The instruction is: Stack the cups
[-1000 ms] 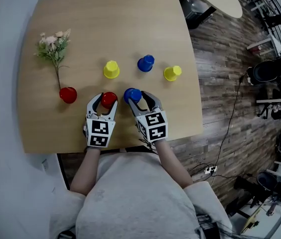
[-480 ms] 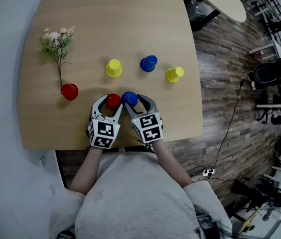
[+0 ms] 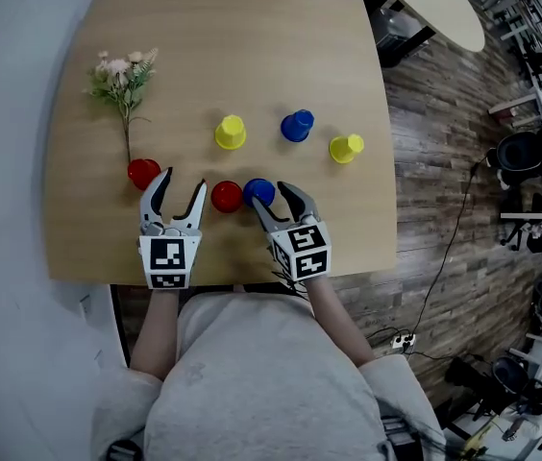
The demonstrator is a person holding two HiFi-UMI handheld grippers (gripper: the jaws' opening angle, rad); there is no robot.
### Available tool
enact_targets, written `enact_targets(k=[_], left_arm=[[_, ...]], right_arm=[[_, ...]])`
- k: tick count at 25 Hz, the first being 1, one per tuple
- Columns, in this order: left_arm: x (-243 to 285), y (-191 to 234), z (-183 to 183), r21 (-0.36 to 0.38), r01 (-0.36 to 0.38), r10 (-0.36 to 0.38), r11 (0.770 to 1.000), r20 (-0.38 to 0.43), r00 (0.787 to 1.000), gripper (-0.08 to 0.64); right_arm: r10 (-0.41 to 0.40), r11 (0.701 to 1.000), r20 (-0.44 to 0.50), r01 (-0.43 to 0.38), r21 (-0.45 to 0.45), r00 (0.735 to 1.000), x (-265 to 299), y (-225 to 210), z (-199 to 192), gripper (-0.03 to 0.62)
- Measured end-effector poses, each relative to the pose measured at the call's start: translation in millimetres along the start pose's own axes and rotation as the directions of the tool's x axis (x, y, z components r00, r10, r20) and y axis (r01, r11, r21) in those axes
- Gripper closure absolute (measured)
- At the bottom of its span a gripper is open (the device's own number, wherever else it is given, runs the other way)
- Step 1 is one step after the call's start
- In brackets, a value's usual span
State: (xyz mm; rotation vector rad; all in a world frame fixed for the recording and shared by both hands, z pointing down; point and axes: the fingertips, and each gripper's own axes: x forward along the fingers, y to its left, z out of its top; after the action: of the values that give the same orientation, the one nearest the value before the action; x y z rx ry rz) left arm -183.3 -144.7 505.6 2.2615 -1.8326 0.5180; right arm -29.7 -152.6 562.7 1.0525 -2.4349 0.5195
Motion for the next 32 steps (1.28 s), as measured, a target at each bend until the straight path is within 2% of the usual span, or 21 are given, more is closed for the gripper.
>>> enact_targets(k=[4, 7, 10, 16, 20, 25, 29, 32], left_arm=[[-5, 63, -21, -0.018, -0.162, 0.161, 0.987, -0.06, 0.985, 0.319], [-5, 91, -40, -0.02, -0.229, 0.225, 0.973, -0.118, 0.967, 0.319], [-2, 107, -56, -0.018, -0.261, 0.254, 0.965, -0.163, 0.953, 0.319], [8, 116, -86, -0.031, -0.264, 0.249, 0.964, -0.243, 0.938, 0.321], [7, 105, -83, -0.046, -0.23, 0.214, 0.972, -0.229, 0.95, 0.322], [10, 57, -75, -0.018, -0.104, 0.098, 0.994, -0.2, 0.975, 0.322], [7, 13, -75, 0.014, -0.009, 0.012, 1.0, -0.202, 0.979, 0.322], [3, -6, -74, 0.011, 0.028, -0.025, 1.0, -0.198, 0.98, 0.322]], right_arm=[[-0.01, 1.0, 0.017, 0.01, 0.013, 1.0, -4, -2, 3, 0.348], [-0.022, 1.0, 0.019, 0.022, 0.021, 1.0, -8, -5, 4, 0.348], [-0.036, 0.999, 0.02, 0.036, 0.024, 0.999, -11, -7, 5, 0.348], [-0.066, 0.997, 0.022, 0.065, 0.035, 0.998, -15, -11, 6, 0.348], [-0.078, 0.996, 0.025, 0.077, 0.041, 0.997, -17, -13, 5, 0.35], [-0.085, 0.995, 0.034, 0.083, 0.045, 0.996, -15, -15, 8, 0.35], [-0.081, 0.996, 0.039, 0.079, 0.044, 0.996, -17, -15, 9, 0.35], [-0.078, 0.996, 0.043, 0.076, 0.047, 0.996, -19, -16, 10, 0.35]])
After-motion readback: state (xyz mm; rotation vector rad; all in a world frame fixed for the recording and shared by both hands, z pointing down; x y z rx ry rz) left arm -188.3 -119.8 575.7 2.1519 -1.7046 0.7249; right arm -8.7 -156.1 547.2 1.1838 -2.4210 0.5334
